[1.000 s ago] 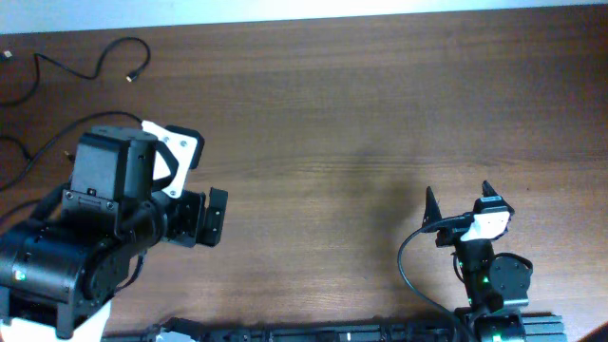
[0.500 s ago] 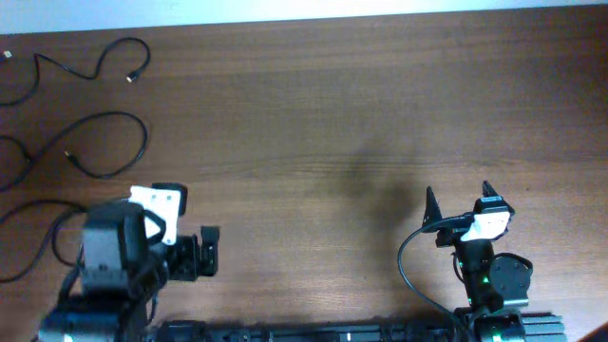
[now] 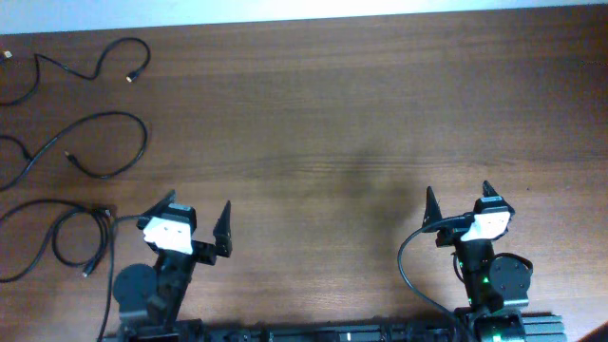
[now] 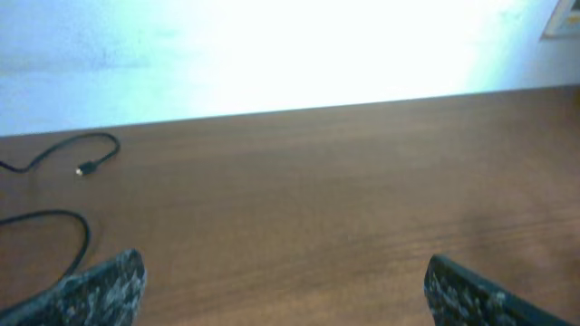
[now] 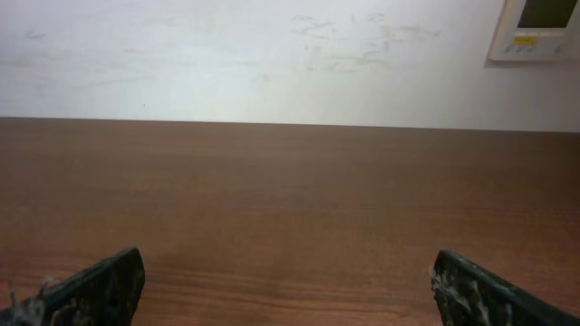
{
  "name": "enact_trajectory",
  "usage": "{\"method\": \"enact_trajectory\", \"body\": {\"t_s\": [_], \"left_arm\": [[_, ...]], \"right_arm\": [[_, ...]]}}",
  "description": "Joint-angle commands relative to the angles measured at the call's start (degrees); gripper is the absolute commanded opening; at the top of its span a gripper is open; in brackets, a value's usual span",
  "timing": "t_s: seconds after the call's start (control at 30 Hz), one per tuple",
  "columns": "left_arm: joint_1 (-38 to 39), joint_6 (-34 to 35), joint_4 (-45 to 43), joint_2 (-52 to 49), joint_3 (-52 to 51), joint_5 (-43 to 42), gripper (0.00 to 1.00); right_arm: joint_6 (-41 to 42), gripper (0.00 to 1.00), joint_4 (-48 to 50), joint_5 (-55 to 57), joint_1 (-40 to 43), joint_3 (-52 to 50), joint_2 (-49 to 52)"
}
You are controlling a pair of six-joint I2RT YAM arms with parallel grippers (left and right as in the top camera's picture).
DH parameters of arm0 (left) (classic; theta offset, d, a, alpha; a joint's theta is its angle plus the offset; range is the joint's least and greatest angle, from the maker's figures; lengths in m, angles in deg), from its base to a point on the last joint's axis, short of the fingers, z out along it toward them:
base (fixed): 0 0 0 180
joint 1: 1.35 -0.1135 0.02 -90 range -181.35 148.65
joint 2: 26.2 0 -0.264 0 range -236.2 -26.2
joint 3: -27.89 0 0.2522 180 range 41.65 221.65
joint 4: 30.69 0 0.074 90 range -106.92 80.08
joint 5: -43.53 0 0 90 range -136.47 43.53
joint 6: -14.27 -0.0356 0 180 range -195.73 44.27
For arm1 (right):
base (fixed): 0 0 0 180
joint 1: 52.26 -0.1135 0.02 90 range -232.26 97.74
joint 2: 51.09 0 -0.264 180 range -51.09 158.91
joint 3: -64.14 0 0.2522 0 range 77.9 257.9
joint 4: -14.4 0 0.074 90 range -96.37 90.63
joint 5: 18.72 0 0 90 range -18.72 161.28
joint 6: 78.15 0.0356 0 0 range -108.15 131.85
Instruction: Untangle cables
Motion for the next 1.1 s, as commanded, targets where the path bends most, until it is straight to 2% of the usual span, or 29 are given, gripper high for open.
{"method": "enact_trajectory", "body": {"t_s": [0.0,0.1,0.17,0.23,0.37,0.43,0.5,0.7,0.8,1.07], "left_arm": [[-0.26,0.11,-6.82,5.09,-6.86,-1.51,0.99],[-0.22,4.98,-19.21,6.62,-13.53,-1.46,0.99],[1.25,6.29,-23.63,6.64,-16.04,0.13,0.98],[3.78,6.32,-23.61,6.67,-16.04,4.83,0.99],[4.22,6.38,-20.46,8.70,-16.04,7.56,0.99],[2.93,13.70,-13.20,11.06,-16.04,11.10,0.99],[2.27,13.73,-11.98,11.06,-16.04,12.26,0.99],[2.29,2.47,-11.50,11.04,-16.04,13.73,0.98],[2.29,3.89,-11.15,11.04,-16.04,17.38,0.99],[2.29,4.31,-11.34,11.04,-16.04,17.09,0.99]], "right_arm": [[0.44,0.98,-0.22,0.52,0.42,-0.42,-0.37],[0.44,0.98,-0.22,0.52,0.42,-0.42,-0.37],[0.44,0.98,-0.24,0.52,0.42,-0.42,-0.37],[0.44,0.98,-0.24,0.52,0.42,-0.42,-0.37],[0.44,0.98,-0.22,0.52,0.42,-0.42,-0.37],[0.44,0.98,-0.24,0.52,0.42,-0.42,-0.37],[0.44,0.98,-0.22,0.52,0.42,-0.42,-0.37],[0.44,0.98,-0.22,0.52,0.42,-0.42,-0.37],[0.44,0.98,-0.22,0.52,0.42,-0.42,-0.37],[0.44,0.99,-0.22,0.52,0.42,-0.42,-0.37]]}}
